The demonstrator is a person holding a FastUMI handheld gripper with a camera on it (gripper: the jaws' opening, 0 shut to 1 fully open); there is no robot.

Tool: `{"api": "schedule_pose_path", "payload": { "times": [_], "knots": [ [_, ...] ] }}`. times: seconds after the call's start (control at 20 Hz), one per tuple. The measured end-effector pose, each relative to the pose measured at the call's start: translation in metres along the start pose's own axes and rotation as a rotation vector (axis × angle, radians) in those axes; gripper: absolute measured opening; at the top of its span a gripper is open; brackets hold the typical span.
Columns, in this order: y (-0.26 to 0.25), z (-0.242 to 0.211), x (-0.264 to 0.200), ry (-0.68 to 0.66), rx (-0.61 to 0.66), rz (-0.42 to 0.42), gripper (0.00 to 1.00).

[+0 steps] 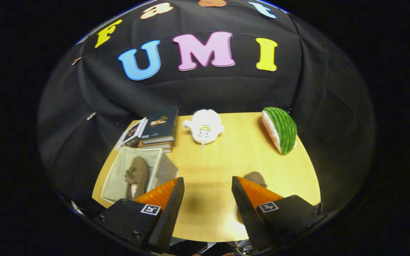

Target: Open the storage box then place both shoes into the box .Put the left shoe in first, then the right shoe, with the right side of both shoes facing outward in a uniform manner.

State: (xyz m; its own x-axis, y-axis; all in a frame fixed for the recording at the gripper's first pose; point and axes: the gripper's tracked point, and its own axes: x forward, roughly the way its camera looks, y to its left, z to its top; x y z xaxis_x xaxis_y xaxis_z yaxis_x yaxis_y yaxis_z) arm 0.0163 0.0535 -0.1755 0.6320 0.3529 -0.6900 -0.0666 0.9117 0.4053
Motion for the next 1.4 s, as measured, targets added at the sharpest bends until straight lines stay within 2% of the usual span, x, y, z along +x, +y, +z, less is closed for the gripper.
{"api": "schedule_pose_path", "payload": {
  "times": [0.15,0.35,0.45,0.5,0.6,0.85,0.95,1.0,1.15,1.2,1.25,1.4],
  "knots": [
    [-0.073,-0.041,0.017,0.075,0.018,-0.089,0.83],
    [-0.143,-0.112,0.049,0.217,0.063,-0.152,0.84],
    [-0.155,-0.141,0.059,0.264,0.082,-0.145,0.84],
    [-0.155,-0.153,0.065,0.290,0.089,-0.126,0.80],
    [-0.148,-0.166,0.081,0.310,0.082,-0.077,0.79],
    [-0.145,-0.159,0.124,0.275,0.028,-0.060,0.70],
    [-0.149,-0.161,0.137,0.276,0.005,-0.081,0.61],
    [-0.153,-0.163,0.144,0.276,-0.013,-0.100,0.53],
    [-0.151,-0.168,0.149,0.305,-0.053,-0.110,0.24],
    [-0.151,-0.166,0.147,0.308,-0.063,-0.108,0.12],
    [-0.147,-0.165,0.145,0.311,-0.056,-0.093,0.08],
    [-0.132,-0.157,0.132,0.318,0.044,-0.071,0.07]
  ]
}}
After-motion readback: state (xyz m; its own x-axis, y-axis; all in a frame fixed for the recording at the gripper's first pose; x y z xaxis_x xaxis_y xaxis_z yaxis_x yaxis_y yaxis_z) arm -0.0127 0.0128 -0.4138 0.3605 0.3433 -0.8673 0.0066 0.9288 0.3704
